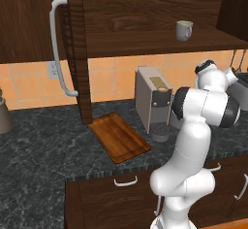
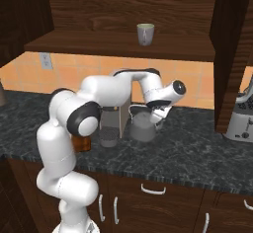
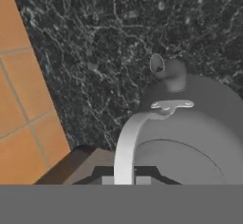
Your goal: Pick the kettle from the counter and place it on the tray. Then pick the mug from the cabinet and place it on the tray. Then close the cabinet doors.
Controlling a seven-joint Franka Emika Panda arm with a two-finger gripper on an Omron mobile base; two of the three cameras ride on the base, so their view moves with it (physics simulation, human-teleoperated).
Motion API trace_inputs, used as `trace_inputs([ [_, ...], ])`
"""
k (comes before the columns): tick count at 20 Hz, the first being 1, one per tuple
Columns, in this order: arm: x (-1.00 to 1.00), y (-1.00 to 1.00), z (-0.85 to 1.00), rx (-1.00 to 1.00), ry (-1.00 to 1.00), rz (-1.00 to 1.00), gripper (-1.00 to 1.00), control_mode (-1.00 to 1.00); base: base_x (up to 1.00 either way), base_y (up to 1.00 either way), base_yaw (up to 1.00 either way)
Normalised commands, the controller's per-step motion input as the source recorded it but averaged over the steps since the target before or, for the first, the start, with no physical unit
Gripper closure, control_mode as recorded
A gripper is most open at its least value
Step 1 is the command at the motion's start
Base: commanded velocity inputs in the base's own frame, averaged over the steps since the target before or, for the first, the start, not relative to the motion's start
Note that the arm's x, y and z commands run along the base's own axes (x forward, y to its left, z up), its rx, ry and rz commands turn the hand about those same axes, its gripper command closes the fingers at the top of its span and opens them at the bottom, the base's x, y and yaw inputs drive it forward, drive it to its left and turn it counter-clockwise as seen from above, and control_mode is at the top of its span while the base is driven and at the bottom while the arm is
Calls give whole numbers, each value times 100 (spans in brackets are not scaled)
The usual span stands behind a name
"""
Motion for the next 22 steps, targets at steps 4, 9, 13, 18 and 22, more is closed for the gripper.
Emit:
trace_inputs([
  [4,-47,1,25,10,0,-9,100,-100,0,0,0],
  [9,-40,1,43,12,0,-9,100,-100,0,0,0],
  [13,-53,1,42,1,0,-17,100,-100,0,0,0],
  [18,-58,0,24,-1,0,-27,100,-100,0,0,0],
  [22,-66,4,23,0,1,-19,100,-100,0,0,0],
])
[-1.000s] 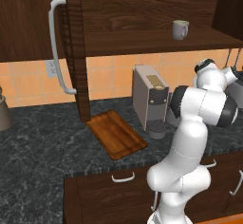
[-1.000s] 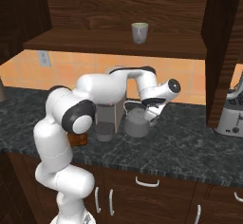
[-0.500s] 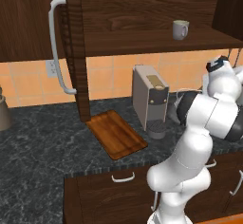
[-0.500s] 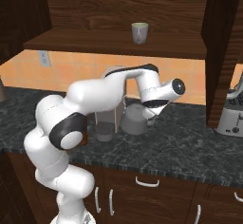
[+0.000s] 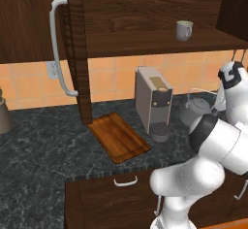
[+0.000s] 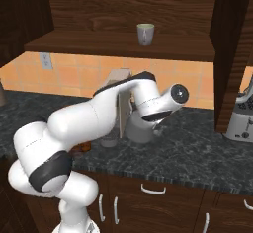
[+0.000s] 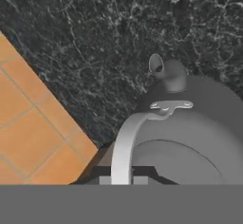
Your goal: Pick the kettle from the counter and place it on the tray. Then pick the mug from the cabinet and place it on the tray. Then close the cabinet doors.
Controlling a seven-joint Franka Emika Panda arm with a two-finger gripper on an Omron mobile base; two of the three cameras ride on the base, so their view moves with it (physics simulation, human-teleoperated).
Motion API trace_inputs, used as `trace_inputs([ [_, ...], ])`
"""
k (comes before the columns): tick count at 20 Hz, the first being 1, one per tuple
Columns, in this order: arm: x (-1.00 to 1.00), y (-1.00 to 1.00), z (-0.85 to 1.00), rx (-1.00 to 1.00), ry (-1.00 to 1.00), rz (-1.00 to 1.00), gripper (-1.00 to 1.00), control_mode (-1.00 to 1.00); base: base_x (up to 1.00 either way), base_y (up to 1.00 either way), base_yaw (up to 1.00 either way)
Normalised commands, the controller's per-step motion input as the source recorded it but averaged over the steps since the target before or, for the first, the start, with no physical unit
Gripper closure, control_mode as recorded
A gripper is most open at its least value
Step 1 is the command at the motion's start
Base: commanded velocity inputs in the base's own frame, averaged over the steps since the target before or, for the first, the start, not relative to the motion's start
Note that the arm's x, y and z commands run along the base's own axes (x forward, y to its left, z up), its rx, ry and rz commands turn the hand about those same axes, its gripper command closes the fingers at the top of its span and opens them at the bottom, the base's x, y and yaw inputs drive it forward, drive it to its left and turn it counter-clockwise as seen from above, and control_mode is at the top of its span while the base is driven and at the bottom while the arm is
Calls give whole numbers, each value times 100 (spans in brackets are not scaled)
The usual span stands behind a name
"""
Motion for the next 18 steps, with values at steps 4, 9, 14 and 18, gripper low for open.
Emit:
trace_inputs([
  [4,-57,17,18,0,3,-7,100,-100,0,0,0],
  [9,-54,27,20,0,0,-5,100,-100,0,0,0],
  [14,-52,31,12,0,1,-9,100,-100,0,0,0],
  [18,-50,39,7,0,0,-11,100,-100,0,0,0],
])
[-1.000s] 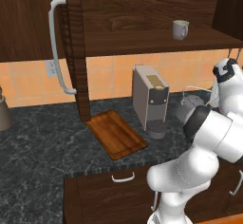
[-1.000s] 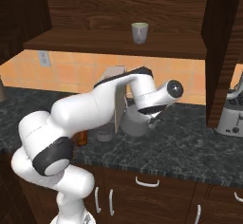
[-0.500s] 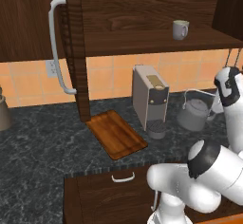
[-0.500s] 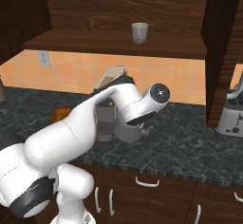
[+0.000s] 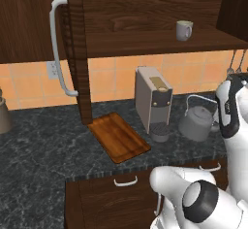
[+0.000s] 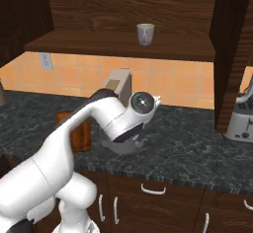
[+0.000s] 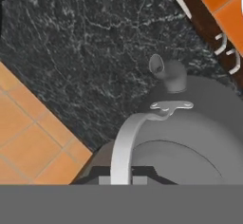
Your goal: Pick the kettle from the counter and place it on the tray. Then pick the mug from the cabinet and place it on the tray. Then close the cabinet doors.
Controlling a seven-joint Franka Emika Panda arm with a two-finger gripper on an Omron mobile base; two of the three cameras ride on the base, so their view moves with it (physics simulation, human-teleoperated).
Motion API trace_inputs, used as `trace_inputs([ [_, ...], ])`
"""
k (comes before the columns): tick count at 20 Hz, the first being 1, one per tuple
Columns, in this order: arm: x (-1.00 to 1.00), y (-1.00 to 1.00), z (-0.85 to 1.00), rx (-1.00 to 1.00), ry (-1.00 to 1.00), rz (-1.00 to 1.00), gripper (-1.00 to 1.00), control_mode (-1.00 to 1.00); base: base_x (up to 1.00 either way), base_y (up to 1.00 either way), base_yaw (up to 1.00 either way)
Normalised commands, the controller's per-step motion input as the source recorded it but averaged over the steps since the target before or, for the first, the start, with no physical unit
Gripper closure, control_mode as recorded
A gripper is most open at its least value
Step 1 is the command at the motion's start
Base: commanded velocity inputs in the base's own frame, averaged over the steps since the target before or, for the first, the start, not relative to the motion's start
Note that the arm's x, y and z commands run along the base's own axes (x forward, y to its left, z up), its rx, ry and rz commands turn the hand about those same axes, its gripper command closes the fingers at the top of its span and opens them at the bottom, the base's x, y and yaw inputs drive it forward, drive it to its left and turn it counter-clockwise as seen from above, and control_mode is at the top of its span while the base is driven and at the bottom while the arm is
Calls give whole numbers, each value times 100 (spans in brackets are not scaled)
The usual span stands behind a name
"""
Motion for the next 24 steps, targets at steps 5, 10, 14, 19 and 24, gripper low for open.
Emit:
trace_inputs([
  [5,-52,33,12,0,2,-3,100,-100,0,0,0],
  [10,-46,42,12,0,1,0,100,-100,0,0,0],
  [14,-3,89,0,0,-6,0,100,-100,0,0,0],
  [19,0,100,0,0,-7,0,100,-100,0,0,0],
  [24,12,97,0,-2,-1,0,100,-100,0,0,0],
])
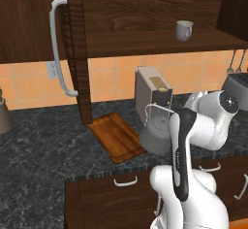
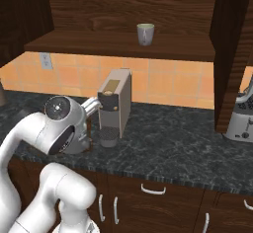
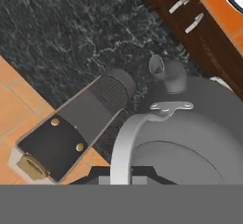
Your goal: Pick the kettle from the counter and place it on the tray. Then pick the mug from the cabinet and place it on the tray. Then close the cabinet doors.
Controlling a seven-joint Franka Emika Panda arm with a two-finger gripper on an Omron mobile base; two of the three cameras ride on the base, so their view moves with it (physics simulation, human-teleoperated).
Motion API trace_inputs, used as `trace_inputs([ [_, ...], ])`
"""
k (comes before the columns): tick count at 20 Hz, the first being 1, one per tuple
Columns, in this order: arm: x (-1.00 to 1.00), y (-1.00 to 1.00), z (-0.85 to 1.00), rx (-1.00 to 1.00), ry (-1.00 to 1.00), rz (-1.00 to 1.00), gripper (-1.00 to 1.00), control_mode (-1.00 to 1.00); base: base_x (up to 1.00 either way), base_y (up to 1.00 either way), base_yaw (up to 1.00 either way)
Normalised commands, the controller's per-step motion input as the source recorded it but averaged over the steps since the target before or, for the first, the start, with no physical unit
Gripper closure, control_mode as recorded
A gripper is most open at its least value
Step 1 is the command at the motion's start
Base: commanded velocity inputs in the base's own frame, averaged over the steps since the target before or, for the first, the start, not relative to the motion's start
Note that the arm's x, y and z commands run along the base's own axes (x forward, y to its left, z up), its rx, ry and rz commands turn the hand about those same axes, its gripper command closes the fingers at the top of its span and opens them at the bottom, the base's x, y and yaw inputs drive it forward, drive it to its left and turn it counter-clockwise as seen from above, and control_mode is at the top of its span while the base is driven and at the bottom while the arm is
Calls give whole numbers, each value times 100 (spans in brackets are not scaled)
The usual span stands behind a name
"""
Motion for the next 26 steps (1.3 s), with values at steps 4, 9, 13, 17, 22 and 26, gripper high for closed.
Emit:
trace_inputs([
  [4,34,79,-5,-7,-5,-2,100,-100,0,0,0],
  [9,42,62,-6,-7,-6,-9,100,-100,0,0,0],
  [13,34,31,-17,0,-7,-10,100,-100,0,0,0],
  [17,42,4,-23,3,-10,-7,100,-100,0,0,0],
  [22,48,47,-2,6,1,-7,100,-100,0,0,0],
  [26,57,46,-10,4,2,-3,100,-100,0,0,0],
])
